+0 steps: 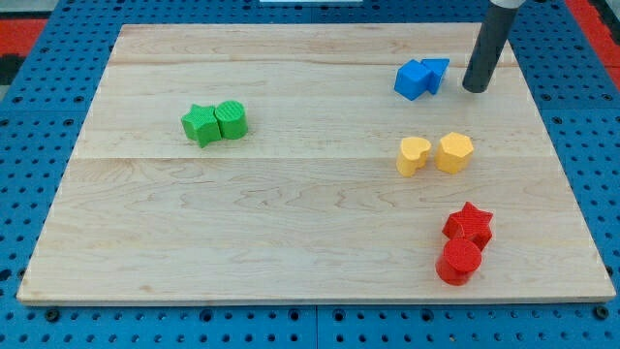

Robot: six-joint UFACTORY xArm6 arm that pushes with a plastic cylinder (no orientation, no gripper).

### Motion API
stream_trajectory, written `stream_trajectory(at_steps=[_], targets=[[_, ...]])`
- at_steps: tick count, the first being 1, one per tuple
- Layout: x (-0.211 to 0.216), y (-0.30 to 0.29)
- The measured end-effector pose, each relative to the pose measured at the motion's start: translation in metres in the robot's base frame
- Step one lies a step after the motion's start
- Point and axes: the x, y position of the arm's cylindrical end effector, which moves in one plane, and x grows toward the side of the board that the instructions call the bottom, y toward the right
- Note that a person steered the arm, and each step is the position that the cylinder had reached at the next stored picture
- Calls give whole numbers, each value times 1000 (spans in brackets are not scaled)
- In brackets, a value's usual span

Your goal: Move blue blocks to the top left of the board

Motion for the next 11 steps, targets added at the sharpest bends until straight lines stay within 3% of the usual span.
stream_trajectory(at_steps=[2,5,6,7,8,11], targets=[[-9,-80],[-19,-305],[-2,-319],[-36,-409],[-42,-439],[2,-236]])
